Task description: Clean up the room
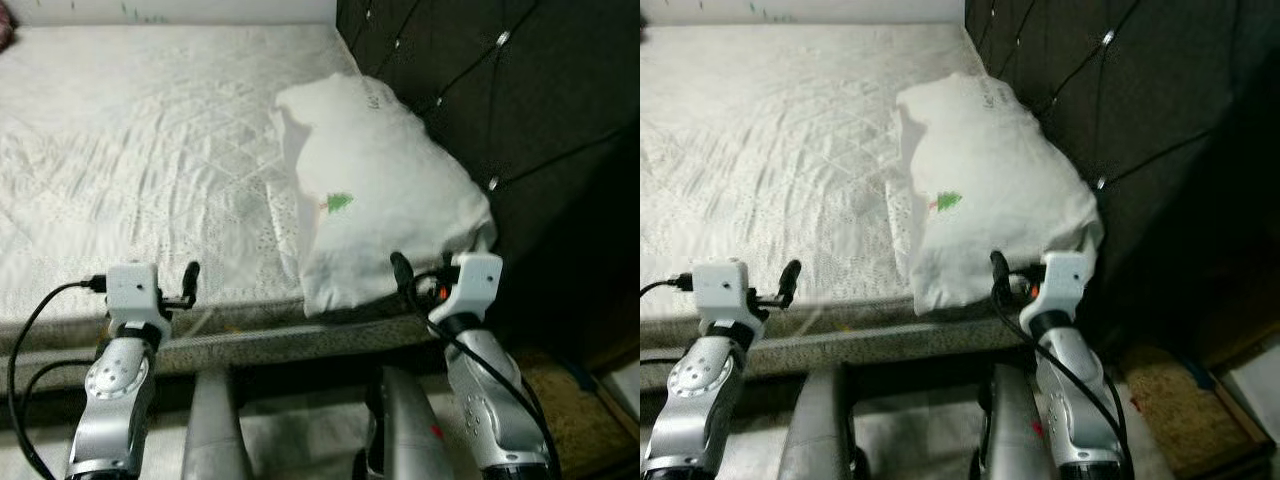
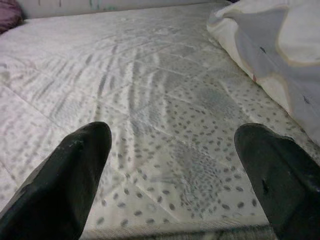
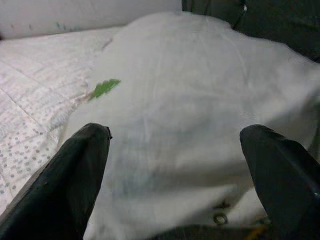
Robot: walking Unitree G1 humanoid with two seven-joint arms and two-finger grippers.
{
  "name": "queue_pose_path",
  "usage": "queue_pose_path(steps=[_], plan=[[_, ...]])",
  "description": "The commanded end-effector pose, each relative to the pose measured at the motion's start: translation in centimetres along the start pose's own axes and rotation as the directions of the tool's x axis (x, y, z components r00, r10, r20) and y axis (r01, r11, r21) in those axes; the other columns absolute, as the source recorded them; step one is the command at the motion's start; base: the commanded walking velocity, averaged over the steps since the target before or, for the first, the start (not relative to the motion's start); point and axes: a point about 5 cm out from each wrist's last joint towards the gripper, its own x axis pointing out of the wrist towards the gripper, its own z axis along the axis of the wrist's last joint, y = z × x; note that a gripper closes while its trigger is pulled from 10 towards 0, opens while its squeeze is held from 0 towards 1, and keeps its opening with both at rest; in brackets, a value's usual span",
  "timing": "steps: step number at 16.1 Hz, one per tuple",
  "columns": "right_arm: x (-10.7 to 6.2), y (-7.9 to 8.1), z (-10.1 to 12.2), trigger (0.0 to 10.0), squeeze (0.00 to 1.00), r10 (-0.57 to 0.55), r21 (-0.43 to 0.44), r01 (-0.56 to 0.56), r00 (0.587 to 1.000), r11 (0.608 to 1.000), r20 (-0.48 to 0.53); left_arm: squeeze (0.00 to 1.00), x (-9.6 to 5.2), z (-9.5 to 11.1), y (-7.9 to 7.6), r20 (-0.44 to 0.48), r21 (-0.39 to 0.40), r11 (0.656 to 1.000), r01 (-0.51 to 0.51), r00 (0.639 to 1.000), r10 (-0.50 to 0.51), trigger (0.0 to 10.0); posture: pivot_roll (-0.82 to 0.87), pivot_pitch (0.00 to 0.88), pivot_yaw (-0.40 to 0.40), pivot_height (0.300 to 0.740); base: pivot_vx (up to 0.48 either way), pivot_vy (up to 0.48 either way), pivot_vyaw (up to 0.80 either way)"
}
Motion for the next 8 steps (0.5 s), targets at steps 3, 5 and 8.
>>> queue_pose_path(steps=[3, 5, 8], plan=[[0.67, 0.06, 1.7, 10.0, 0.0, 0.0, -0.017, 0.001, 0.999, 1.0, 0.054, 0.0, 0.46, 0.3, -0.12, 0.0, -0.008, 1.0, 0.013, 1.0, -0.013, 10.0, 0.0, 0.013, -0.013, 0.663, 0.0, 0.0, 0.0], [1.02, -0.04, 2.04, 10.0, 0.0, -0.006, -0.013, 0.006, 0.998, 1.0, 0.061, 0.0, 0.59, 0.59, -0.55, 0.01, -0.009, 1.0, 0.029, 1.0, -0.028, 10.0, 0.0, 0.016, -0.019, 0.692, 0.0, 0.0, 0.0], [0.94, 0.17, 1.96, 10.0, 0.0, 0.005, -0.018, -0.004, 0.999, 1.0, 0.053, 0.0, 0.73, 0.61, -0.65, 0.01, -0.004, 0.999, 0.044, 0.999, -0.044, 10.0, 0.0, 0.031, -0.027, 0.731, 0.0, 0.0, 0.0]])
